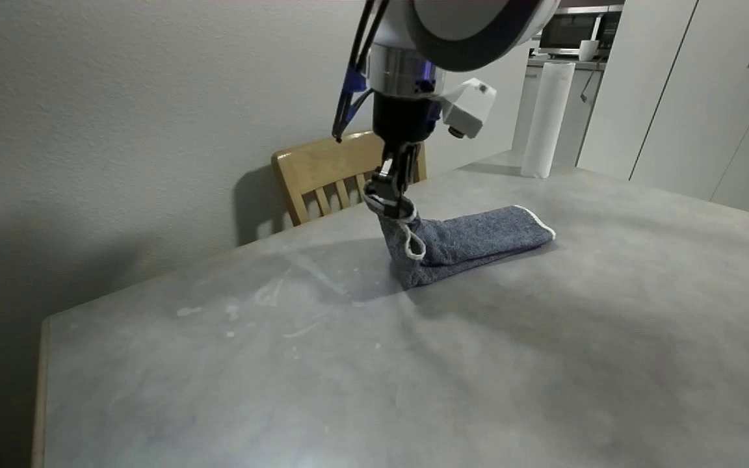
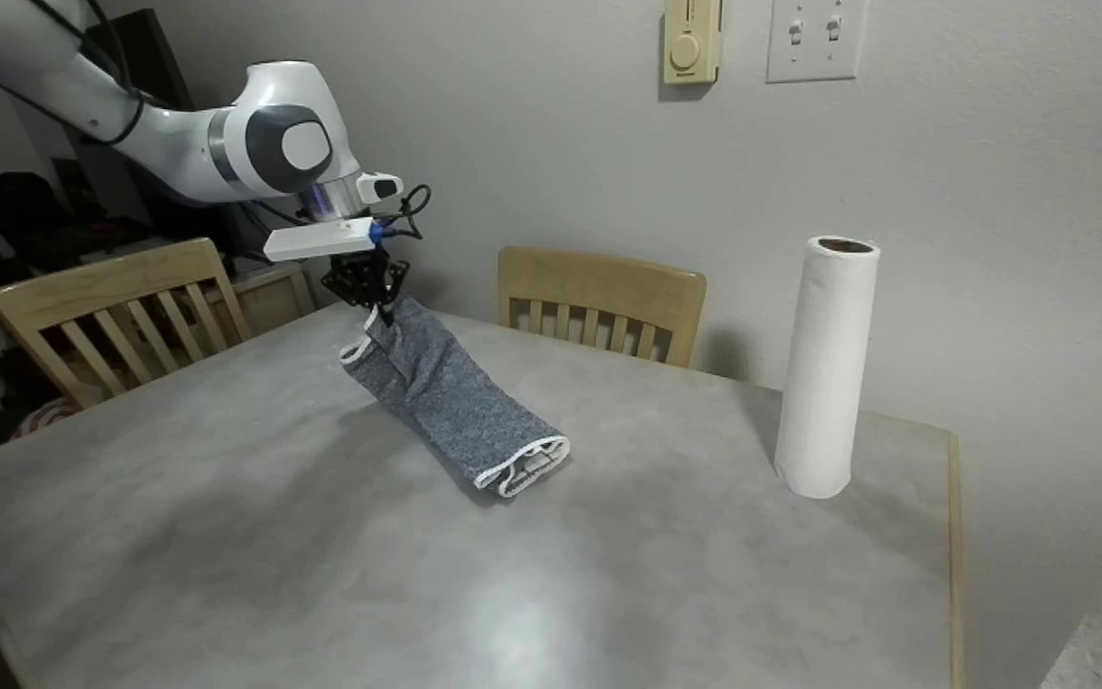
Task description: Fold the towel once
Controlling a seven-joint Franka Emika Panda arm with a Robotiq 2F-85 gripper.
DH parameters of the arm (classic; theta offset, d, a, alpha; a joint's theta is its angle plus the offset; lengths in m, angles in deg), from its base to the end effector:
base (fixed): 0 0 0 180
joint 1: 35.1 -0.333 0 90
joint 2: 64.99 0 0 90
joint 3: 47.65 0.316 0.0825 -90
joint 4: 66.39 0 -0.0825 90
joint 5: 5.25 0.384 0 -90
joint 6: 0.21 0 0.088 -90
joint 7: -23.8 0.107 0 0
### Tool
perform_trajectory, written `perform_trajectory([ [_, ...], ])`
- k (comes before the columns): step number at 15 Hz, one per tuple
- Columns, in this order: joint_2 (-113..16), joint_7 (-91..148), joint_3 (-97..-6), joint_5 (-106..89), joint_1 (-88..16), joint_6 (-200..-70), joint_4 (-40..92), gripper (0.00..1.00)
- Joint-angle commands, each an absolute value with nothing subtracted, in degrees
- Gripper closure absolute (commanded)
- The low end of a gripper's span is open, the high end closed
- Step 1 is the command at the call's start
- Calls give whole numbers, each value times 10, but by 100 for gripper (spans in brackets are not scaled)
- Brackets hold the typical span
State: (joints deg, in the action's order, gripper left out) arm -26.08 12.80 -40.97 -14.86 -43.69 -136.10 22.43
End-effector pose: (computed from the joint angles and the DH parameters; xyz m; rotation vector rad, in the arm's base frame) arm 0.6980 0.1745 0.2665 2.9727 0.8216 0.2325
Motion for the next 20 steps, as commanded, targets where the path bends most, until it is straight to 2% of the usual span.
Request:
perform_trajectory([
  [1, -345, 78, -398, -134, -399, -1412, 355, 98],
  [8, -440, 51, -413, -134, -354, -1466, 493, 98],
  [15, -490, 33, -439, -139, -330, -1467, 540, 98],
  [20, -511, -68, -461, -131, -283, -1481, 573, 98],
])
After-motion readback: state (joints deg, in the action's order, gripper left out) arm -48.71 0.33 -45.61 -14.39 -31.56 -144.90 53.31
